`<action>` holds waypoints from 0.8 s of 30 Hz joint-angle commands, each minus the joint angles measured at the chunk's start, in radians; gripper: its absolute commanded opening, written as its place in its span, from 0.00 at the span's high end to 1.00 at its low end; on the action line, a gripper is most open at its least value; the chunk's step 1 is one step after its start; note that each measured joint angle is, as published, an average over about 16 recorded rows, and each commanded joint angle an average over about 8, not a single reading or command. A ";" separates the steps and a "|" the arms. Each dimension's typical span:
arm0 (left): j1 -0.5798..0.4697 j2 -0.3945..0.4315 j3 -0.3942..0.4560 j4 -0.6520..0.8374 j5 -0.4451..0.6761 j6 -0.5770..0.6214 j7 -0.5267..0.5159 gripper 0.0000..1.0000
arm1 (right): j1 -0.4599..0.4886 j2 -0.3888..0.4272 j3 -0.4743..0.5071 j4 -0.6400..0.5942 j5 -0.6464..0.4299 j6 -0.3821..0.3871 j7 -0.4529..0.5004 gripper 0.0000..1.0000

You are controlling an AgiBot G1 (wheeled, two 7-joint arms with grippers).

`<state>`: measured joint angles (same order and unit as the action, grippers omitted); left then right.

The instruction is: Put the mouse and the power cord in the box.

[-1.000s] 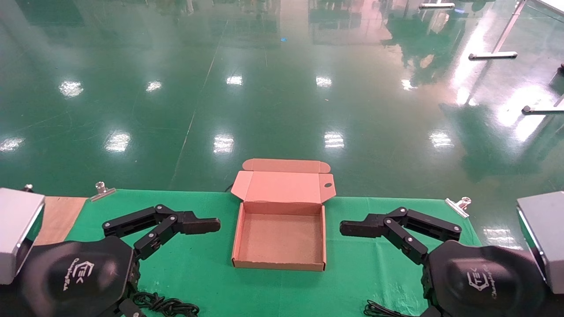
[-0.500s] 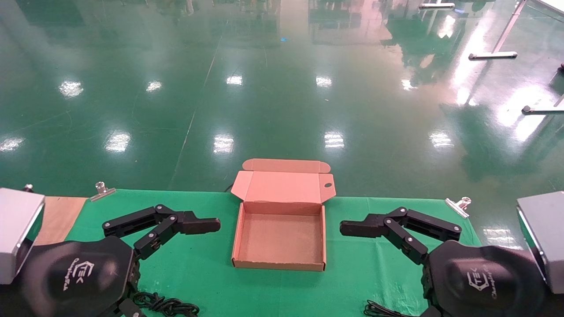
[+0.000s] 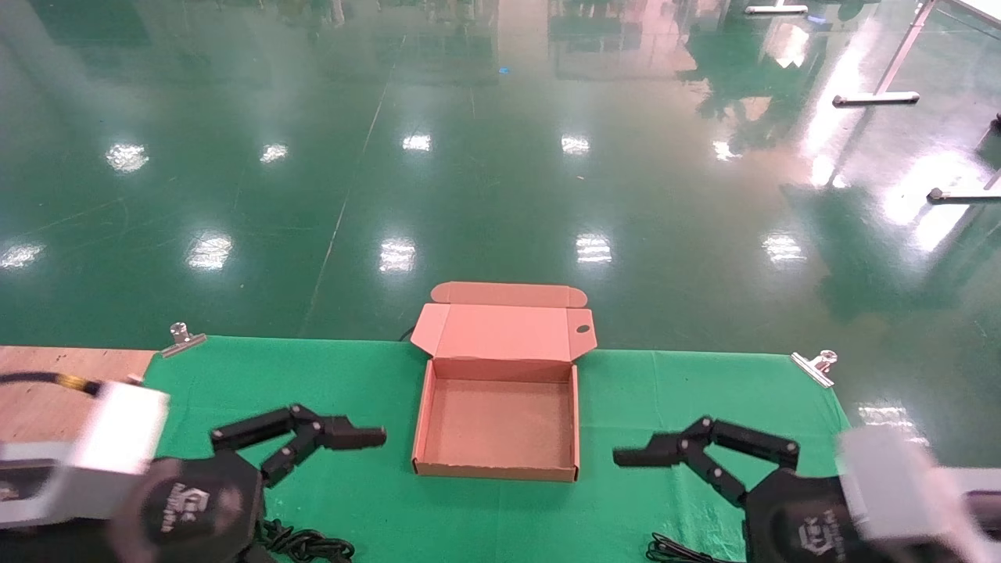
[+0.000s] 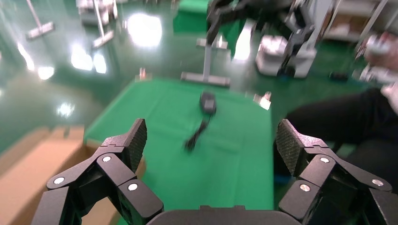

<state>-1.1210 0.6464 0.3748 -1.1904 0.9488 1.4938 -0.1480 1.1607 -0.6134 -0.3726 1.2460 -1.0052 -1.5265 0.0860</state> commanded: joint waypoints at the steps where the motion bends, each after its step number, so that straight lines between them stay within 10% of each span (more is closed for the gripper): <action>1: -0.014 0.009 0.023 0.024 0.054 0.001 0.014 0.00 | 0.026 -0.001 -0.024 -0.007 -0.071 -0.011 -0.025 0.00; 13: -0.239 0.151 0.260 0.140 0.612 -0.036 0.031 0.00 | 0.194 -0.072 -0.214 -0.031 -0.608 0.013 -0.193 0.00; 24: -0.298 0.247 0.387 0.240 0.903 -0.105 0.043 0.00 | 0.165 -0.188 -0.345 -0.038 -0.946 0.146 -0.201 0.00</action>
<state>-1.4163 0.8931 0.7538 -0.9471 1.8390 1.3781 -0.0984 1.3338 -0.8034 -0.7093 1.1821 -1.9266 -1.3837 -0.1286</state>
